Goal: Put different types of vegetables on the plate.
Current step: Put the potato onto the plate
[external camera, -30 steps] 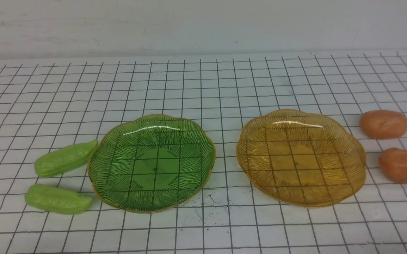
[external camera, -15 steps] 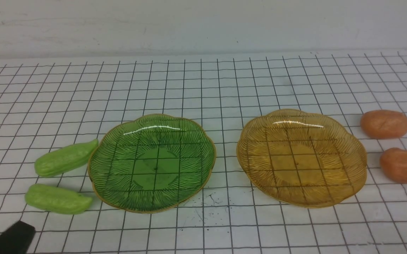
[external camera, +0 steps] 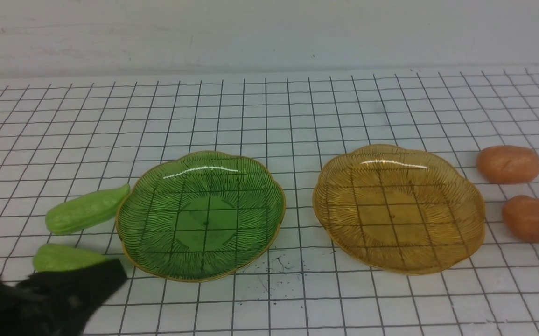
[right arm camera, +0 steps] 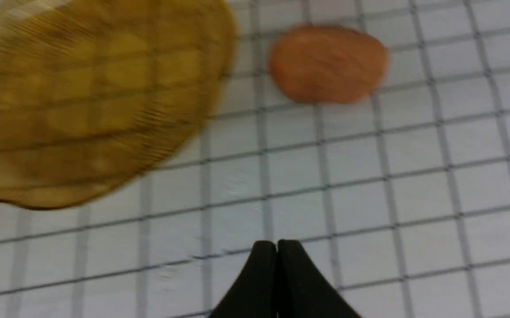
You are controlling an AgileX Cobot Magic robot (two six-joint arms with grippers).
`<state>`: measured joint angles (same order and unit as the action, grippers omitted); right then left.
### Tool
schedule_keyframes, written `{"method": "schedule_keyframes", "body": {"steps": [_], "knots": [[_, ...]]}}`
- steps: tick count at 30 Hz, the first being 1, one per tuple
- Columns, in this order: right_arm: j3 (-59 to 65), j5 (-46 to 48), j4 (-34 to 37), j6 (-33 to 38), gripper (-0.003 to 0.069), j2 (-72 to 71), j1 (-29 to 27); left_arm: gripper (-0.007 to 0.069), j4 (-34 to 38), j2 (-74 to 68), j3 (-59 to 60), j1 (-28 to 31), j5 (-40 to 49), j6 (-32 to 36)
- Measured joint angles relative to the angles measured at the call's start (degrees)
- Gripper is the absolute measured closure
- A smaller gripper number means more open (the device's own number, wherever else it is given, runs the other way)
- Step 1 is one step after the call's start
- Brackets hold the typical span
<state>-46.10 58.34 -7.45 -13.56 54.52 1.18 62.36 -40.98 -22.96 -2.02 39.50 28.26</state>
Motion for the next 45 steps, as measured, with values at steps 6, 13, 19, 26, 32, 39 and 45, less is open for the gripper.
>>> {"method": "schedule_keyframes", "body": {"steps": [6, 13, 19, 26, 32, 39, 45], "knots": [[-11.84, 4.02, -8.02, 0.93, 0.0674, 24.14, 0.0, 0.0632, -5.14, -19.71, -10.14, 0.0, 15.47, 6.92], [-24.87, 8.75, -7.52, 7.2, 0.0674, 37.7, 0.0, 0.0631, -5.58, -25.4, -14.43, 0.0, 17.47, 9.14], [-30.79, 11.46, -7.98, 13.56, 0.0673, 43.75, 0.0, 0.0631, -5.77, -25.45, -14.61, 0.0, 17.51, 9.46], [-31.48, 11.46, -8.52, 19.25, 0.0566, 49.29, 1.07, 0.0631, -6.36, -25.45, -14.61, 0.0, 17.51, 9.49], [-31.58, 11.38, -9.54, 23.73, 0.0287, 50.34, 1.47, 0.0631, -7.35, -25.45, -14.61, 0.0, 17.41, 9.52], [-31.64, 10.13, -10.24, 24.5, 0.0007, 52.87, 1.47, 0.0631, -7.4, -25.45, -14.61, 0.0, 17.17, 9.52], [-31.71, 8.62, -15.74, 24.56, -0.0032, 58.66, 1.47, 0.0631, -7.4, -25.45, -14.61, 0.0, 17.17, 9.52]]}}
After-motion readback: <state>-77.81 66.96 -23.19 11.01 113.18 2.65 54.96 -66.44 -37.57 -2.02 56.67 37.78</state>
